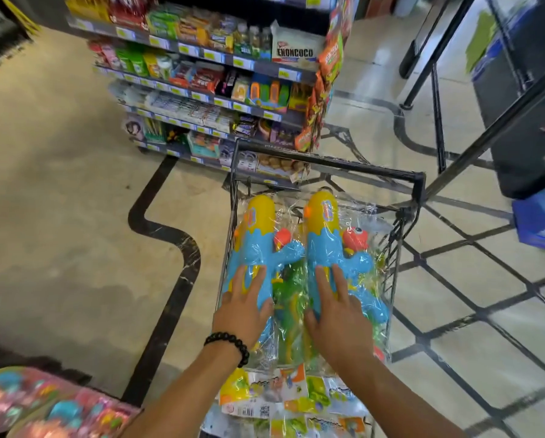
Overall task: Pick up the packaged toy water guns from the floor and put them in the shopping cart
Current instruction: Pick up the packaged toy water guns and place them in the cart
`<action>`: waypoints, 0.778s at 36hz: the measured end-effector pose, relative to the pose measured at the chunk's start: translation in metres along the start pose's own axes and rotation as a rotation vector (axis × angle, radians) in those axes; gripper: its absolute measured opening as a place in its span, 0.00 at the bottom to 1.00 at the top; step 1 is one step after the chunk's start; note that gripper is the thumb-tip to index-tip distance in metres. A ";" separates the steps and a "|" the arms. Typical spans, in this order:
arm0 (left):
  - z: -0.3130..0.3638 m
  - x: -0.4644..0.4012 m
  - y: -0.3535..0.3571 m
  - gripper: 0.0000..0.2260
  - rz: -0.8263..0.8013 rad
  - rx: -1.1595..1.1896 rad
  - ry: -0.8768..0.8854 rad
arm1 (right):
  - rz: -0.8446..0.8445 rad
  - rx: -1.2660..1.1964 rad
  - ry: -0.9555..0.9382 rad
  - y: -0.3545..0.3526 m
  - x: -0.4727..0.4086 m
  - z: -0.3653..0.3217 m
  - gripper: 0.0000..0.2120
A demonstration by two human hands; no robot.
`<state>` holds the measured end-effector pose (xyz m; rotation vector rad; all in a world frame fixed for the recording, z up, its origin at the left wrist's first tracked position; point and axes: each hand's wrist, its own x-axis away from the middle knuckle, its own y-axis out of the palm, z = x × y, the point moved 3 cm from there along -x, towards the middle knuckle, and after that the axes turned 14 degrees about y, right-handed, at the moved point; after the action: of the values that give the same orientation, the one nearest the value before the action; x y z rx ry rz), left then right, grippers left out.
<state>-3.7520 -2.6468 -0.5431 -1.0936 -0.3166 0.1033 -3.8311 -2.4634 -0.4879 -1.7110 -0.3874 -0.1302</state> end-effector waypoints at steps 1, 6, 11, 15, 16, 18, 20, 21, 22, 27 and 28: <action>0.001 -0.001 -0.003 0.30 -0.012 0.008 -0.002 | -0.012 -0.015 0.001 -0.001 0.000 0.000 0.38; 0.003 0.000 -0.016 0.31 -0.057 -0.028 0.004 | -0.034 -0.111 -0.012 -0.012 0.007 0.001 0.38; 0.017 0.010 -0.046 0.29 0.034 -0.102 0.082 | 0.043 -0.125 -0.111 -0.038 0.026 -0.001 0.36; 0.042 0.027 -0.079 0.29 0.096 -0.143 0.125 | 0.085 -0.049 -0.199 -0.071 0.044 -0.007 0.37; 0.049 0.032 -0.088 0.29 0.115 -0.157 0.139 | 0.103 -0.031 -0.226 -0.080 0.049 -0.008 0.37; 0.064 0.043 -0.109 0.28 0.168 -0.185 0.167 | 0.147 0.001 -0.262 -0.099 0.058 -0.010 0.36; 0.082 0.056 -0.132 0.27 0.239 -0.208 0.199 | 0.180 0.028 -0.287 -0.118 0.067 -0.010 0.34; 0.091 0.063 -0.143 0.27 0.271 -0.230 0.216 | 0.192 0.032 -0.306 -0.129 0.073 -0.009 0.33; 0.102 0.072 -0.155 0.27 0.296 -0.258 0.232 | 0.213 0.034 -0.329 -0.144 0.083 -0.007 0.32; 0.152 0.106 -0.202 0.24 0.387 -0.349 0.340 | 0.309 0.035 -0.390 -0.207 0.119 0.007 0.30; 0.165 0.114 -0.210 0.23 0.408 -0.373 0.366 | 0.327 0.030 -0.397 -0.218 0.126 0.012 0.29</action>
<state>-3.7085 -2.5751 -0.2651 -1.5094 0.2301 0.2083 -3.7863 -2.4000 -0.2477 -1.7455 -0.3911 0.4579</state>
